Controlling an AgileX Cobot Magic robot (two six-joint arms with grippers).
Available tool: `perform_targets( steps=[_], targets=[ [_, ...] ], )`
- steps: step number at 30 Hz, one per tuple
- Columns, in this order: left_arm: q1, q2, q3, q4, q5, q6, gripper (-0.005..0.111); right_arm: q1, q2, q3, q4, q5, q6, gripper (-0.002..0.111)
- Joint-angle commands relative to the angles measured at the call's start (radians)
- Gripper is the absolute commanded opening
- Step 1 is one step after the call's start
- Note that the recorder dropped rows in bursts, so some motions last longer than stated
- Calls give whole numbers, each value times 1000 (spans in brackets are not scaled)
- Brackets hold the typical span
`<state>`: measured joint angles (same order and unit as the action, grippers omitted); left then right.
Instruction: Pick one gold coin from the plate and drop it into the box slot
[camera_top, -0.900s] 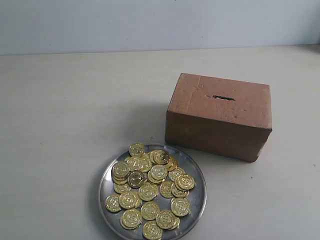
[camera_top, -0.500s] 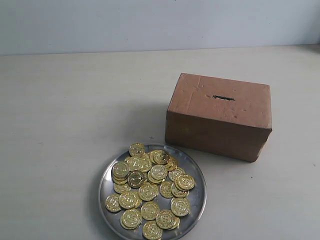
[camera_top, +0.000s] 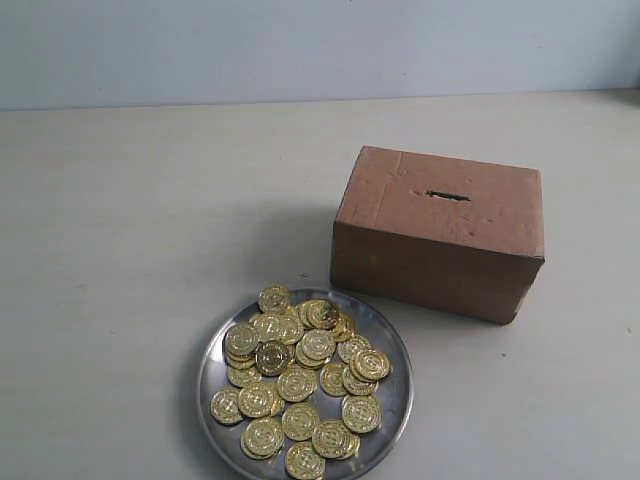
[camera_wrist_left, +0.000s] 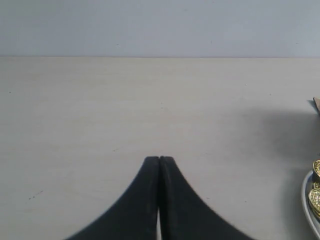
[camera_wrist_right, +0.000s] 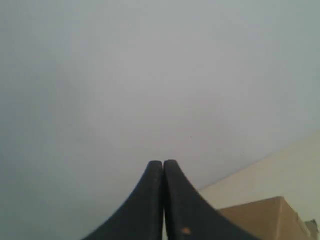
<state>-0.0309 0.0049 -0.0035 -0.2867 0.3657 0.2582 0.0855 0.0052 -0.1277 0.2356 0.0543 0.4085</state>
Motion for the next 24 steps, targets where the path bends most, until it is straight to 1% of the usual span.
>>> perform_targets(
  steps=[1, 3, 7, 8, 11, 13, 20, 24],
  targets=[
    [2, -5, 3, 7, -6, -2, 0, -4, 39, -146, -8, 259, -79, 0],
    [2, -5, 3, 7, -6, -2, 0, -4, 81, -217, 36, 329, -177, 0],
    [2, -5, 3, 7, -6, -2, 0, -4, 193, -358, 163, 447, -469, 0],
    [2, -5, 3, 7, -6, -2, 0, -4, 228, -403, 200, 491, -567, 0],
    [2, -5, 3, 7, -6, -2, 0, -4, 344, -508, 289, 620, -775, 0],
    [2, -5, 3, 7, -6, -2, 0, -4, 409, -560, 323, 693, -858, 0],
    [2, -5, 3, 7, -6, -2, 0, -4, 667, -732, 395, 861, -1012, 0],
    [2, -5, 3, 7, -6, -2, 0, -4, 797, -797, 423, 904, -1021, 0]
  ],
)
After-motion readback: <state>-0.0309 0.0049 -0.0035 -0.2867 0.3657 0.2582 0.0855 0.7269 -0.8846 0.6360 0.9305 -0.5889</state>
